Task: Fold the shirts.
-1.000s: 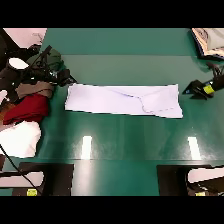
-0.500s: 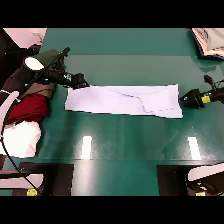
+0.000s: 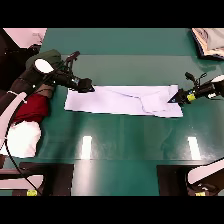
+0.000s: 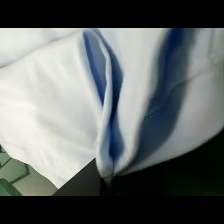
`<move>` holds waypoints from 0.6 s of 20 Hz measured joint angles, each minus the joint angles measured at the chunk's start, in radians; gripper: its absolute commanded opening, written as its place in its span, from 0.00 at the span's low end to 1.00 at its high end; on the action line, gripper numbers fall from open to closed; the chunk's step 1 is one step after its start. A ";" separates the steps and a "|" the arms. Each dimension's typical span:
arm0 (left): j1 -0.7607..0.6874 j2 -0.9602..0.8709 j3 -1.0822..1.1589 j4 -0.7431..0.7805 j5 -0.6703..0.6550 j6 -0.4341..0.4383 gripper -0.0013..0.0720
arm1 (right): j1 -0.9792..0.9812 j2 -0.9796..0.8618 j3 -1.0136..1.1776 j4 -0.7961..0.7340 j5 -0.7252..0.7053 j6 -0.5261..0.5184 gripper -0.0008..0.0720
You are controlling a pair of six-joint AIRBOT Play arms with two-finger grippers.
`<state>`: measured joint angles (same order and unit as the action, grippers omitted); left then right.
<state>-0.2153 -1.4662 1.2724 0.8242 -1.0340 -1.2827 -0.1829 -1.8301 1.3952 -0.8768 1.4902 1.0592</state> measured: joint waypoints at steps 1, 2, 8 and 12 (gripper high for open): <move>-0.014 -0.006 0.000 0.007 0.015 0.000 0.05 | 0.003 0.016 0.001 0.002 0.008 0.000 0.03; -0.029 -0.016 0.003 0.013 0.037 -0.002 0.05 | 0.006 0.040 0.001 0.005 0.015 0.003 0.03; -0.158 -0.198 0.168 0.020 0.079 -0.003 0.05 | 0.060 0.222 0.086 0.018 0.043 0.116 0.03; -0.250 -0.384 0.373 0.020 0.057 -0.028 0.05 | 0.160 0.284 0.240 0.020 0.079 0.211 0.03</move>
<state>-0.4652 -1.8500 1.6459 0.8444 -0.9768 -1.3109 -0.0231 -1.5459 1.6348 -0.8566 1.5688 1.2701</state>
